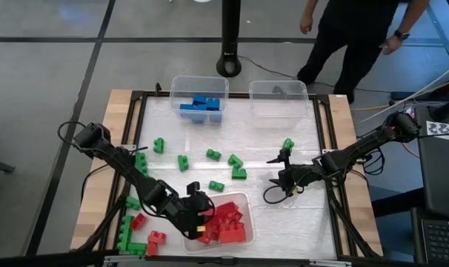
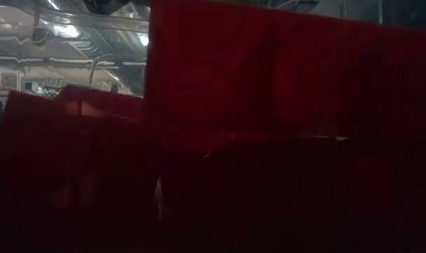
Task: Sort blocks
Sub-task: Put the red game piece into the bottom transparent bin
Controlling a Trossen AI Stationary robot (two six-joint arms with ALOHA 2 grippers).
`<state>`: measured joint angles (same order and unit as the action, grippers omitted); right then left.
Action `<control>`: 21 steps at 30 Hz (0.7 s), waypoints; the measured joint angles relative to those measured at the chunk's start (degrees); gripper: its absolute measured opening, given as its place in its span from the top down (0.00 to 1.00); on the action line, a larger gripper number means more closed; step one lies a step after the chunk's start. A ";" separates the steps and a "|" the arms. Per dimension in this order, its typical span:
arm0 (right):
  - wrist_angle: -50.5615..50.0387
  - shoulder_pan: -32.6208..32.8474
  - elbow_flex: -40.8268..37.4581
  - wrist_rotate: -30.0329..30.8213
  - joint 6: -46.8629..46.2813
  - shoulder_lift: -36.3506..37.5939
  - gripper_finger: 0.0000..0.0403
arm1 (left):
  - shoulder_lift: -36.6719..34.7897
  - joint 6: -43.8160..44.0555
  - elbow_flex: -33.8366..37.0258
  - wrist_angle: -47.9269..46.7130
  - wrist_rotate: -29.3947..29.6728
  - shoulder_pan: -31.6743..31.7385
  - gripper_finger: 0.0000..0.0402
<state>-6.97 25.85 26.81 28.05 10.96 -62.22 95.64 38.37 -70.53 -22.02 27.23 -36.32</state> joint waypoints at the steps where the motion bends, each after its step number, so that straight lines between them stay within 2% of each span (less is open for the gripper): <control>1: -0.01 0.00 0.00 0.00 0.00 0.00 0.13 | 0.00 -0.31 0.00 -0.01 -1.06 0.28 0.63; 5: 0.01 0.00 0.00 0.02 0.02 0.00 0.13 | -1.58 -1.17 -0.04 -1.12 -7.02 1.56 0.52; 9: -0.03 0.01 0.00 0.04 0.02 -0.02 0.13 | -4.58 3.91 -2.05 -8.65 -11.89 1.98 0.48; 14: 0.02 0.01 0.01 0.09 0.02 -0.02 0.13 | -9.00 8.46 -2.76 -13.91 -12.56 -0.71 0.48; 21: 0.03 0.00 0.00 0.43 0.04 -0.04 0.13 | -12.18 25.82 -2.76 -26.77 -12.42 -6.03 0.48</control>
<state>-6.94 25.85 26.81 28.48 11.00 -62.26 83.46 64.19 -73.30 -48.79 14.81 -42.35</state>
